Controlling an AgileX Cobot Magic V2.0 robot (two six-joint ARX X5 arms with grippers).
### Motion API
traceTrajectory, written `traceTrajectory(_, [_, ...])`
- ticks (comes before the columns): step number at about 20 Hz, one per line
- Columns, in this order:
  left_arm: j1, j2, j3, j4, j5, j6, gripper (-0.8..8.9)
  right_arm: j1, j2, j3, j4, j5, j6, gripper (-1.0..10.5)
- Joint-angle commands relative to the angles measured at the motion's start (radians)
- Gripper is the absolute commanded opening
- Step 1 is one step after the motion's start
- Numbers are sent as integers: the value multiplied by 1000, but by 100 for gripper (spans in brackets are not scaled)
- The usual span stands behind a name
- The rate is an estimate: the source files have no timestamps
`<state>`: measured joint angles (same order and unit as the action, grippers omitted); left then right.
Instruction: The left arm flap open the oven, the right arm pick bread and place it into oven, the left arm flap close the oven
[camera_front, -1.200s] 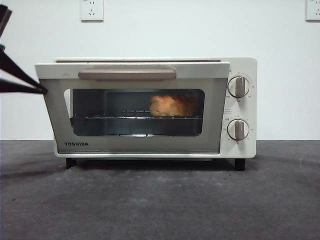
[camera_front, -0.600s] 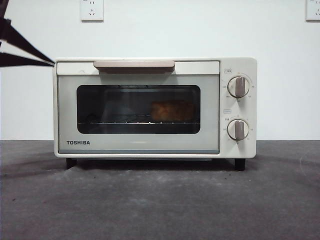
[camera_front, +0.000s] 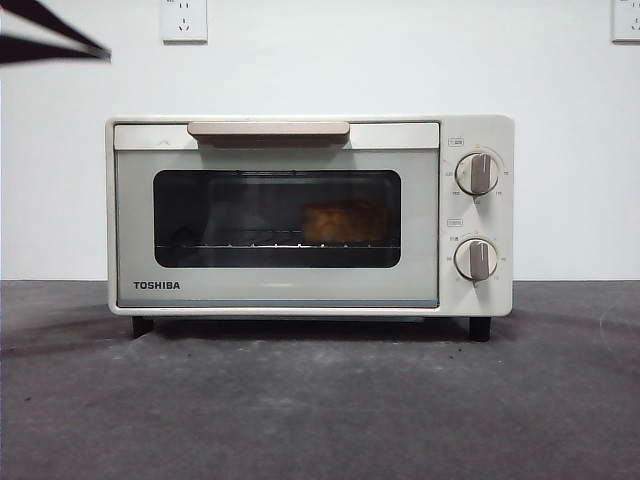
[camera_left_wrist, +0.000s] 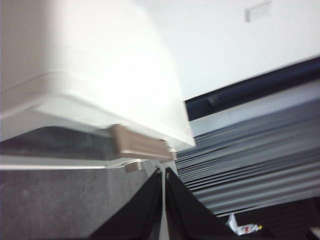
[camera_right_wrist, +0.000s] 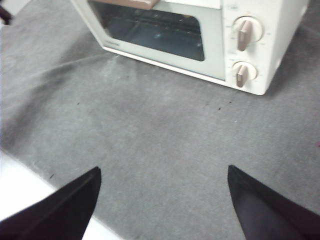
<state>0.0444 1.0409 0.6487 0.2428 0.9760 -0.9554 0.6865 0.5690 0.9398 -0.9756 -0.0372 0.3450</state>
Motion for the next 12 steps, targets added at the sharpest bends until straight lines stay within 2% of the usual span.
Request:
traceTrajectory(1, [-1,-54,14,11,26,80,15,8,4,19,13,23,5,404])
traceTrajectory(7, [-1,-208,14,-76,43,169,15,8,3,19,80,31,-11,404])
traceTrajectory(12, [-1,-360,14,-299,23,349,16,8,3,19,158,25,-17,404])
